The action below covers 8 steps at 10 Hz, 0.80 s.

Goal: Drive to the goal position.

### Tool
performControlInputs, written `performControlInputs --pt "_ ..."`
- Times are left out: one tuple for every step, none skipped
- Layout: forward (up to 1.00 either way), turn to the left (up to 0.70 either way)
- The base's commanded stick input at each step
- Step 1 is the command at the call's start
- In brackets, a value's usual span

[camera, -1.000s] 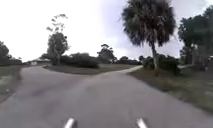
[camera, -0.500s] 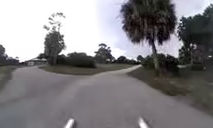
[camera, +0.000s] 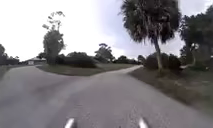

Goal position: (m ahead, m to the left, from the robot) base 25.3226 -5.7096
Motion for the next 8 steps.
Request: performControlInputs --pt "1.00 0.00" --pt "1.00 0.00" --pt "1.00 0.00" --pt "1.00 0.00" --pt "1.00 0.00" --pt "1.00 0.00" --pt "1.00 0.00" --pt "1.00 0.00"
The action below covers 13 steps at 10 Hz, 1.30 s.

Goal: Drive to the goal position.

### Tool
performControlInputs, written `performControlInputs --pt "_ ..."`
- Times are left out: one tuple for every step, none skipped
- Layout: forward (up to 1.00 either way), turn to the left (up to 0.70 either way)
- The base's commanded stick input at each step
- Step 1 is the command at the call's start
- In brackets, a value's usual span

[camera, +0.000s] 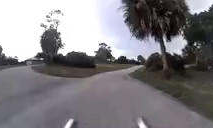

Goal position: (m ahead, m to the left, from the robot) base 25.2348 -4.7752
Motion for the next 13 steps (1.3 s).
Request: performControlInputs --pt "1.00 0.00" --pt "1.00 0.00" --pt "1.00 0.00" --pt "1.00 0.00" --pt "1.00 0.00" --pt "1.00 0.00" --pt "1.00 0.00" --pt "1.00 0.00" --pt "1.00 0.00" --pt "1.00 0.00" --pt "1.00 0.00" --pt "1.00 0.00" --pt "1.00 0.00"
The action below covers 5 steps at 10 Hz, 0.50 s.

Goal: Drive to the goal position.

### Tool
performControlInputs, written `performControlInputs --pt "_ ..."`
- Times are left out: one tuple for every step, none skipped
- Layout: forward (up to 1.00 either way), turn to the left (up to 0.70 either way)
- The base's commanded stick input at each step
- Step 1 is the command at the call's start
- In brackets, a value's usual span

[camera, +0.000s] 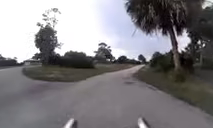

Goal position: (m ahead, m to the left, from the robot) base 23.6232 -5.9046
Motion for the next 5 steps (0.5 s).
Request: performControlInputs --pt "1.00 0.00" --pt "1.00 0.00" --pt "1.00 0.00" --pt "1.00 0.00" --pt "1.00 0.00"
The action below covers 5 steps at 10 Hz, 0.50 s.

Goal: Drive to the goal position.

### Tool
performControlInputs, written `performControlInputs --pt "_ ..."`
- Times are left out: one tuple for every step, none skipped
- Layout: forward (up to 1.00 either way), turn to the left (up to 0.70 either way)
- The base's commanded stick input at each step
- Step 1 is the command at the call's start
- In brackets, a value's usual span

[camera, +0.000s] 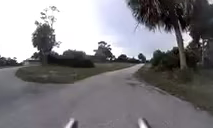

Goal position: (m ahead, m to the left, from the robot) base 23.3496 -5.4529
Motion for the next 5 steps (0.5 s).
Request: performControlInputs --pt "1.00 0.00" --pt "1.00 0.00" --pt "1.00 0.00" --pt "1.00 -0.01" --pt "1.00 -0.09"
